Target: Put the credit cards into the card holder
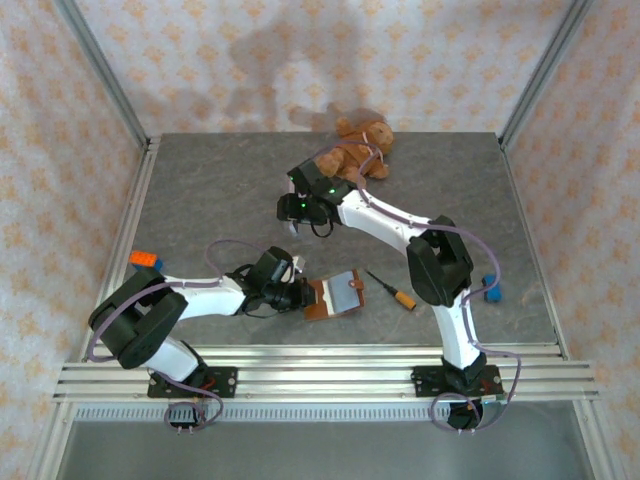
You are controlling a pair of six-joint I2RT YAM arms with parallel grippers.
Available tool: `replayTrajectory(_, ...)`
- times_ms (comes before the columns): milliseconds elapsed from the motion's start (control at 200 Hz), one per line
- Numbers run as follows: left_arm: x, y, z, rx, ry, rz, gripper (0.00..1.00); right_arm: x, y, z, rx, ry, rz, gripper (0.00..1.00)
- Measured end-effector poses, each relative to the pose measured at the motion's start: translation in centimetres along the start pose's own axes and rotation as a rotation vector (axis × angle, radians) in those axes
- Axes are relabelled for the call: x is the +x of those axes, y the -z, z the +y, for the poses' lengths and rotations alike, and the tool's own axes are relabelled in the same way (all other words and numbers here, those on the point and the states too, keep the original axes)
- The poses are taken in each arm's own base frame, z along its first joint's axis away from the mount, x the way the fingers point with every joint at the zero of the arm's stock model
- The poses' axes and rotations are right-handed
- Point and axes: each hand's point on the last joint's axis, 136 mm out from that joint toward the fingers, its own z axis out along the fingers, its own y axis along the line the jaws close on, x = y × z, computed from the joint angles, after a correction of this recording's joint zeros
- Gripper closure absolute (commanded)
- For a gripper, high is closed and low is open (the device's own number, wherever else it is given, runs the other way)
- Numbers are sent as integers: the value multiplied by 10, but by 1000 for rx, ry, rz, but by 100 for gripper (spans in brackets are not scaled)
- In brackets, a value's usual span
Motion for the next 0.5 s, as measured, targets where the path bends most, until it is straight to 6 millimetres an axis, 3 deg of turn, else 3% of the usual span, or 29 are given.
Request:
replayTrajectory(195,1,1,3,-14,0,-1,88,6,-13,1,-13,-26,33,41)
replayTrajectory(501,0,1,3,-15,0,-2,88,7,-14,12,-64,-54,56,52)
